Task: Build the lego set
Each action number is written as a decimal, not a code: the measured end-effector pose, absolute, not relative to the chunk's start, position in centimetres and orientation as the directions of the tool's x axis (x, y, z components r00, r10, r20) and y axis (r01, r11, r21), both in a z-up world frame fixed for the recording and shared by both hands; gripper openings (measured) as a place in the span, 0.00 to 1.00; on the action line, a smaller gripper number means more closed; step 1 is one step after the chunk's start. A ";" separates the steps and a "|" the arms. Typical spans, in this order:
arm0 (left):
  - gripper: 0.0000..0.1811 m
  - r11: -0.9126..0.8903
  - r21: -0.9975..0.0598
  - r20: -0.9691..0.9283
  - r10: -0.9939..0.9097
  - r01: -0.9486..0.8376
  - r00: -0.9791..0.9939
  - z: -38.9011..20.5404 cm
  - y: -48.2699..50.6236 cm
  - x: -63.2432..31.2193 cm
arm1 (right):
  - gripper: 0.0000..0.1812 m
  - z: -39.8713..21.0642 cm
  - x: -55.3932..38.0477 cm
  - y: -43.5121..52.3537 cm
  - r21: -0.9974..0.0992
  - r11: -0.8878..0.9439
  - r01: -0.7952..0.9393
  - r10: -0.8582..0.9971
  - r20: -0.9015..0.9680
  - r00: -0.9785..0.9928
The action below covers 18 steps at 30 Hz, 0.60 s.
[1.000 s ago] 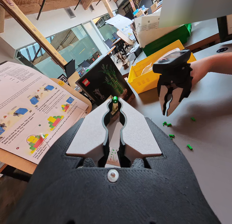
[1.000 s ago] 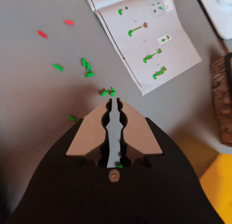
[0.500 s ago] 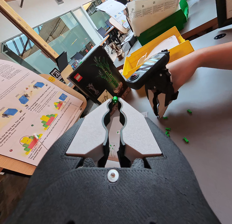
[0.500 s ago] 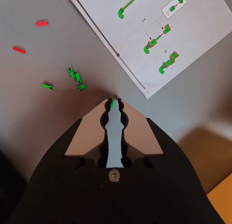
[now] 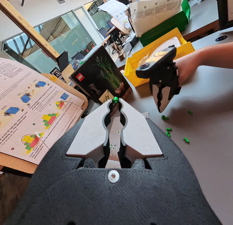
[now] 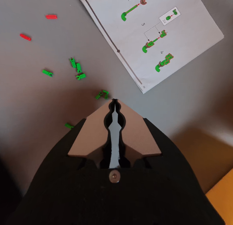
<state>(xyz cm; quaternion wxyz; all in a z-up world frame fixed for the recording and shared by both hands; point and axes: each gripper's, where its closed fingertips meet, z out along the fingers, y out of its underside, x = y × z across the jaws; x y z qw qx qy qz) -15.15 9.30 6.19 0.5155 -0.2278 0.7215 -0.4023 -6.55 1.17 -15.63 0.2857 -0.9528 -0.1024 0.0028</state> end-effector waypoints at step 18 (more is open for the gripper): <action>0.03 0.585 -0.808 -0.566 -0.737 0.072 -0.370 5.8 9.3 -15.0 | 0.00 -15.6 -9.0 1.5 -0.602 -0.740 0.300 0.332 0.061 0.941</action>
